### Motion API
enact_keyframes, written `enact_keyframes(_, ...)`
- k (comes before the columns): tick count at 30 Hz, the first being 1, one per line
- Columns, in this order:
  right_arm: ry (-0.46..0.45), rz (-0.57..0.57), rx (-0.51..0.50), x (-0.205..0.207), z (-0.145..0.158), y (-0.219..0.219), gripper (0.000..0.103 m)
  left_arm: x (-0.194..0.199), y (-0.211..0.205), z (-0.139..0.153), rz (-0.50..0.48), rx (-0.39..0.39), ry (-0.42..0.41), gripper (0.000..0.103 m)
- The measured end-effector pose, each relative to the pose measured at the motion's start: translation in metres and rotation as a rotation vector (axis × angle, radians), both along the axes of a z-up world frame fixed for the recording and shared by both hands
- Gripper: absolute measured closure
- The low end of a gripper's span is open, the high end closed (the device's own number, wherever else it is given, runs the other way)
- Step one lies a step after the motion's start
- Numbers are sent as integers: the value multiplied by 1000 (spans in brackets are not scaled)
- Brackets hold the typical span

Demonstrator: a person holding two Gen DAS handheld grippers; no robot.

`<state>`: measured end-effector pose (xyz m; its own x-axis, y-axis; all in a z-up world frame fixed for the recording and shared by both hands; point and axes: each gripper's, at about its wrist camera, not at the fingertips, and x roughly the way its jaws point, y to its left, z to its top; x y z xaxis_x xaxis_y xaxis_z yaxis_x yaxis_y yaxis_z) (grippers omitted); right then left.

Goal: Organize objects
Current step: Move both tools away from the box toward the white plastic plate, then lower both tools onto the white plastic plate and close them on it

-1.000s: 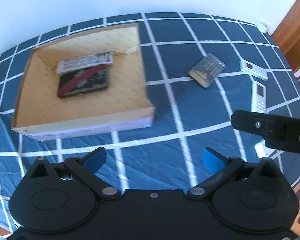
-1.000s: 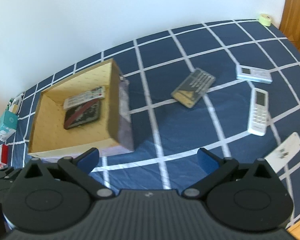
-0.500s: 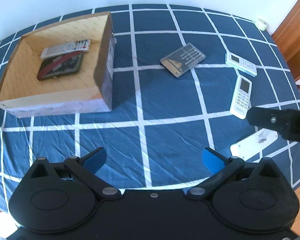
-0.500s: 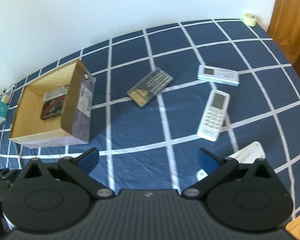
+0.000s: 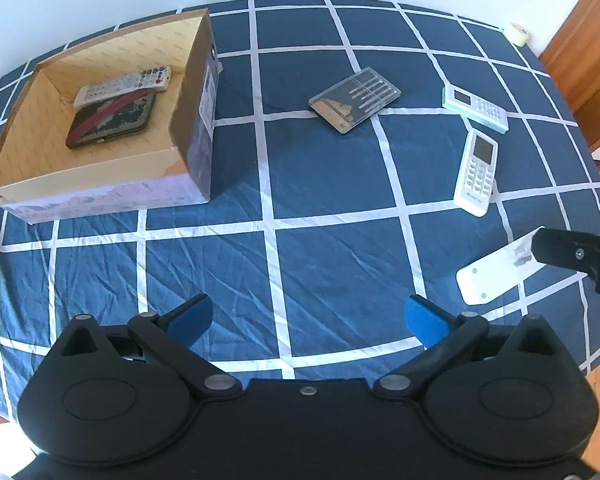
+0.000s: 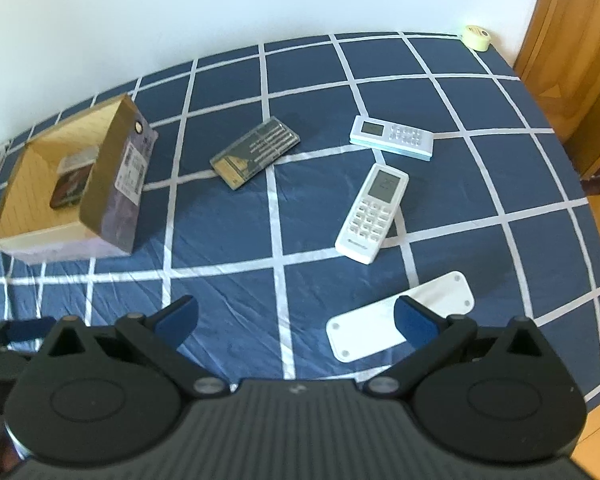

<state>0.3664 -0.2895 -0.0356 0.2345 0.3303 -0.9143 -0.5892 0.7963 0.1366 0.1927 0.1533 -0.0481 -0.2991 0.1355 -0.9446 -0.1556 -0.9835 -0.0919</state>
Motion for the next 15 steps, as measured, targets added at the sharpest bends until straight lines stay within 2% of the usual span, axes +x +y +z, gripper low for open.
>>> enact_keyframes(7,0,-15,-31,9,-2,-17,0,-1,13,-2,-5,2,0,0)
enact_keyframes(15,11,-11,-78,43,-16,-35,0,-7,54,-12,21,8,-18,0)
